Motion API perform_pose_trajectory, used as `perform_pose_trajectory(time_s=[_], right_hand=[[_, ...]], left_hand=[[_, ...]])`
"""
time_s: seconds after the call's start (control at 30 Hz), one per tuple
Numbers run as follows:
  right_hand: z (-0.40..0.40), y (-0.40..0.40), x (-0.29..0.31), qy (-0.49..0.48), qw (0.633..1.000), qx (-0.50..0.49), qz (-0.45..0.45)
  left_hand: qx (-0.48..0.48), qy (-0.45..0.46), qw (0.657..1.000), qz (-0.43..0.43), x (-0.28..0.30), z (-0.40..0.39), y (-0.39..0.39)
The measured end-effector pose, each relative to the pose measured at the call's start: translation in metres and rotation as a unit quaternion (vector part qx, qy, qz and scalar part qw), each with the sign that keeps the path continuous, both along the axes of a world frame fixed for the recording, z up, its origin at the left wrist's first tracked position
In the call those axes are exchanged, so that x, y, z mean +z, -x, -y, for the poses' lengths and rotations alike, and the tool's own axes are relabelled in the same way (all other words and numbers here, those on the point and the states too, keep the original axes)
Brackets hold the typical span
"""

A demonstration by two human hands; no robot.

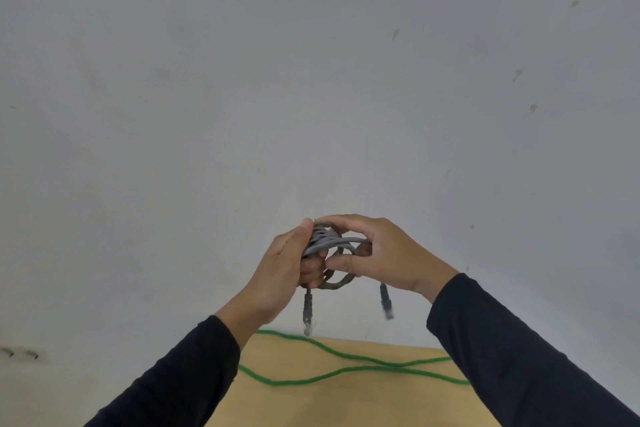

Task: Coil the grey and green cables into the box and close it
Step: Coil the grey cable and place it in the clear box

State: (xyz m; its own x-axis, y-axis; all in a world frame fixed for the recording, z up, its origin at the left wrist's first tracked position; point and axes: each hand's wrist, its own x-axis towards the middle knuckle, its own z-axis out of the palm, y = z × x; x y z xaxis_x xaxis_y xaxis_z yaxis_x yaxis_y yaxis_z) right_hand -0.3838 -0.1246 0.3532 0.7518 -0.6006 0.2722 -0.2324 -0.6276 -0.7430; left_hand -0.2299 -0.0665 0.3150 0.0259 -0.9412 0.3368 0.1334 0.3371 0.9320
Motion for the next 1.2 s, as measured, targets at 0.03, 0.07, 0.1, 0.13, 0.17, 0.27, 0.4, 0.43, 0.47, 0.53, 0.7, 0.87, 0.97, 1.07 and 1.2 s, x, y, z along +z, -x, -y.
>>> perform_pose_trajectory(time_s=[0.03, 0.07, 0.1, 0.13, 0.17, 0.27, 0.4, 0.43, 0.47, 0.53, 0.7, 0.87, 0.97, 1.07, 1.2], right_hand=[[0.0, 0.0, -0.001, -0.01, 1.0, 0.0, 0.015], [0.0, 0.001, -0.001, -0.024, 0.999, 0.002, 0.029], [0.0, 0.001, 0.0, -0.04, 0.998, 0.006, 0.043], [0.0, 0.001, 0.0, -0.052, 0.997, 0.008, 0.055], [0.0, 0.001, 0.001, -0.057, 0.996, 0.007, 0.066], [-0.001, 0.0, 0.003, -0.058, 0.995, -0.001, 0.085], [-0.004, -0.002, 0.003, -0.047, 0.991, 0.01, 0.127], [-0.004, -0.002, 0.003, -0.06, 0.987, 0.015, 0.145], [-0.004, -0.002, 0.003, -0.077, 0.984, 0.019, 0.159], [-0.004, -0.003, 0.003, -0.104, 0.98, 0.019, 0.166], [-0.006, -0.006, 0.004, -0.123, 0.98, 0.01, 0.158], [-0.008, -0.002, -0.004, -0.137, 0.983, -0.001, 0.12], [-0.009, -0.003, -0.005, -0.116, 0.987, 0.0, 0.11], [-0.014, -0.004, -0.006, -0.096, 0.99, -0.002, 0.106], [-0.016, 0.002, -0.014, -0.025, 0.997, -0.044, 0.066]], left_hand=[[-0.012, -0.001, 1.0, -0.01, 0.002, -0.001, 0.001], [-0.018, 0.001, 1.0, -0.015, 0.003, -0.001, 0.002], [-0.018, 0.007, 1.0, -0.014, 0.003, 0.0, 0.002], [-0.012, 0.015, 1.0, -0.006, 0.004, 0.0, 0.002], [0.0, 0.024, 1.0, 0.004, 0.003, 0.001, 0.003], [0.072, 0.045, 0.996, 0.016, 0.004, 0.003, 0.004], [0.116, 0.117, 0.986, 0.034, 0.006, 0.004, -0.001], [0.11, 0.142, 0.981, 0.07, 0.004, 0.004, -0.004], [0.113, 0.159, 0.973, 0.12, 0.003, 0.004, -0.005], [0.151, 0.179, 0.95, 0.208, -0.001, 0.002, -0.006], [0.212, 0.179, 0.951, 0.135, -0.001, 0.0, -0.004], [0.19, 0.062, 0.973, 0.115, 0.0, 0.0, -0.009], [0.191, 0.079, 0.971, 0.119, 0.0, 0.001, -0.01], [0.185, 0.083, 0.978, 0.057, 0.0, 0.001, -0.013], [0.181, 0.067, 0.981, -0.021, -0.001, 0.002, -0.021]])
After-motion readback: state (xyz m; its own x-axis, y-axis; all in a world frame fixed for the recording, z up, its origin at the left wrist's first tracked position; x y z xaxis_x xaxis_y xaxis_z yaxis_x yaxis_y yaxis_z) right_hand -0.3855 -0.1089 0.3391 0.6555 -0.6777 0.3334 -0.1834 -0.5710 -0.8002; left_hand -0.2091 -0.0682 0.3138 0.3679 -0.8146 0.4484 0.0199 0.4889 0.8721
